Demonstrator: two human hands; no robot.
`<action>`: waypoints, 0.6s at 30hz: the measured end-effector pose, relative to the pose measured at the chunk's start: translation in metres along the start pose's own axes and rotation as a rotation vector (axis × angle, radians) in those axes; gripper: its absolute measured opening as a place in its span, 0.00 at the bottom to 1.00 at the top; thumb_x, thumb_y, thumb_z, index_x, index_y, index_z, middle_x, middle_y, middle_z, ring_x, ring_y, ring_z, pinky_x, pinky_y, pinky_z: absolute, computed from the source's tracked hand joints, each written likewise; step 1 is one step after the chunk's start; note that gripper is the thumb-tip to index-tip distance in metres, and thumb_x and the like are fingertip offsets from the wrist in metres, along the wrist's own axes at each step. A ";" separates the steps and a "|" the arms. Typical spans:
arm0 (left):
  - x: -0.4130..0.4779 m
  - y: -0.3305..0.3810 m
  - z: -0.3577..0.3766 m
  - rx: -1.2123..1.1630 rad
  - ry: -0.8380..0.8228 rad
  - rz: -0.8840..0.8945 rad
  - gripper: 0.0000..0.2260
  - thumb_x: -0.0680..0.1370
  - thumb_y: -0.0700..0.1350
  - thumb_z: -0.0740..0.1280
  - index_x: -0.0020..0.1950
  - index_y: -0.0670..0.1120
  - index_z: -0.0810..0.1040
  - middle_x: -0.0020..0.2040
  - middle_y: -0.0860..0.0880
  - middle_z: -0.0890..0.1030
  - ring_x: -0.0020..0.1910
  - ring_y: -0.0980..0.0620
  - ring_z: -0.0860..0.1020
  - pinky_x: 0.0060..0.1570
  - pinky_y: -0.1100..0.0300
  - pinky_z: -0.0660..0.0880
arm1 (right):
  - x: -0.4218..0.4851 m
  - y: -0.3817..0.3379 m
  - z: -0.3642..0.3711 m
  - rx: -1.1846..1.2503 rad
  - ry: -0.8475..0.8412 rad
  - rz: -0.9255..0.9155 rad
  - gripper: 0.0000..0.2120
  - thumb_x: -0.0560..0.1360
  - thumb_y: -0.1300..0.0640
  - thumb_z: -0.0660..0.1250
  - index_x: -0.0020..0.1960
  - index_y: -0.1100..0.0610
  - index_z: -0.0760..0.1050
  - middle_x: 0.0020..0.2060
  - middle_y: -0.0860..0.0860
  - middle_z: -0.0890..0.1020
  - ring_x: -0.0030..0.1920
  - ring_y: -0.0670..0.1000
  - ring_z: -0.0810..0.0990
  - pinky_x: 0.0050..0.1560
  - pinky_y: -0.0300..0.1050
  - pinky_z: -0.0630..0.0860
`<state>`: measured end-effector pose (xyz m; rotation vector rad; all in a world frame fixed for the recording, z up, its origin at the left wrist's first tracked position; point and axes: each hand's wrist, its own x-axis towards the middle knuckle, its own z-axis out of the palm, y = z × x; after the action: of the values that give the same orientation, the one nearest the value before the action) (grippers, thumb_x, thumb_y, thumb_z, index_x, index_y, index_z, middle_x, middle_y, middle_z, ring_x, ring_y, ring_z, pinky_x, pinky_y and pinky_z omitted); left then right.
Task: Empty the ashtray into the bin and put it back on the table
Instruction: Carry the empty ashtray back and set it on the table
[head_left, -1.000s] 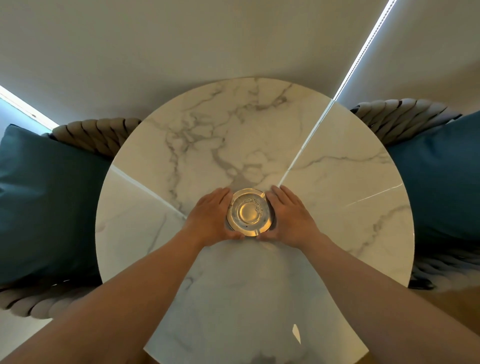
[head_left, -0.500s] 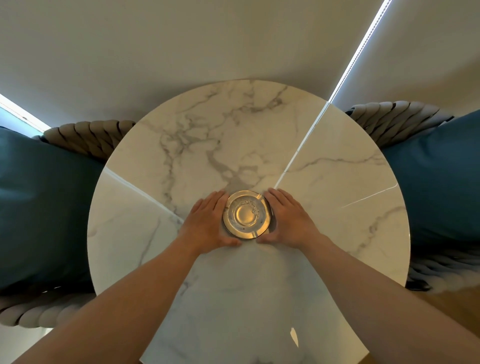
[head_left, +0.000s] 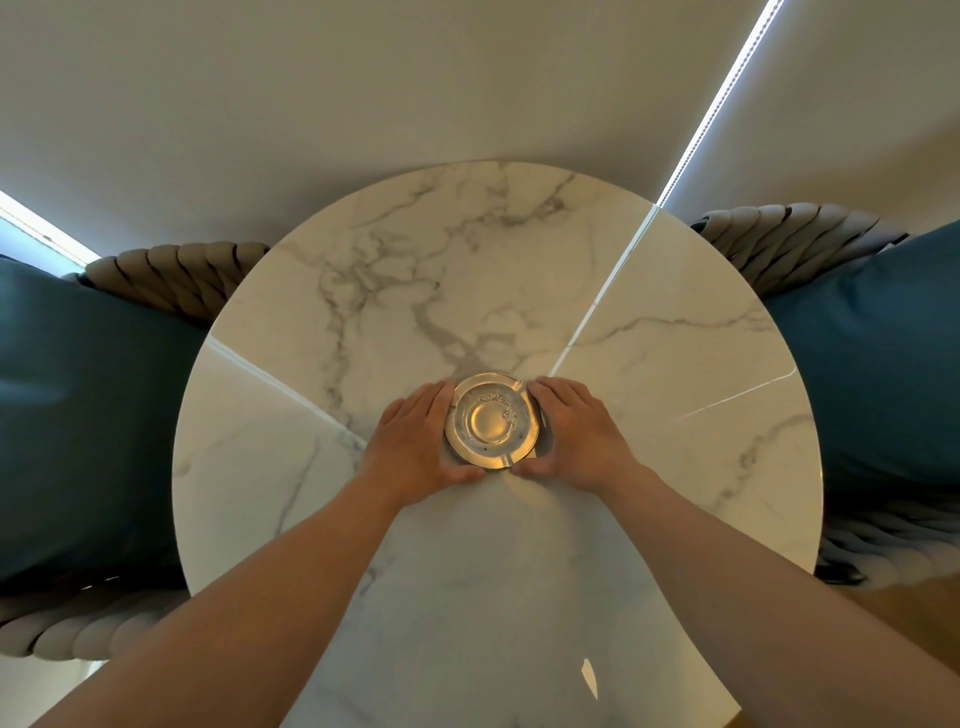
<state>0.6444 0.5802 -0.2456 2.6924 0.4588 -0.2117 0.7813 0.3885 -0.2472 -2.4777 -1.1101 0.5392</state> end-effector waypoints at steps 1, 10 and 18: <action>0.000 0.000 0.000 -0.004 0.006 0.000 0.51 0.63 0.69 0.73 0.77 0.46 0.56 0.76 0.50 0.63 0.75 0.51 0.60 0.72 0.51 0.59 | 0.000 0.000 0.000 -0.002 -0.001 0.000 0.49 0.58 0.36 0.76 0.74 0.53 0.65 0.71 0.47 0.70 0.72 0.51 0.63 0.69 0.49 0.64; -0.001 0.002 -0.002 -0.051 0.031 -0.003 0.51 0.61 0.68 0.73 0.76 0.47 0.58 0.74 0.50 0.66 0.73 0.51 0.63 0.71 0.53 0.60 | 0.000 -0.002 -0.001 0.000 -0.013 0.011 0.50 0.58 0.36 0.76 0.74 0.53 0.64 0.71 0.47 0.69 0.72 0.51 0.63 0.69 0.49 0.64; -0.001 0.004 -0.001 -0.014 0.037 -0.008 0.51 0.62 0.68 0.74 0.77 0.47 0.59 0.75 0.50 0.64 0.74 0.51 0.62 0.72 0.53 0.59 | -0.001 0.001 -0.002 0.050 -0.015 0.005 0.49 0.59 0.37 0.77 0.73 0.54 0.65 0.70 0.47 0.70 0.72 0.51 0.64 0.70 0.51 0.66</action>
<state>0.6452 0.5769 -0.2435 2.6854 0.4800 -0.1599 0.7822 0.3864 -0.2454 -2.4378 -1.0832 0.5808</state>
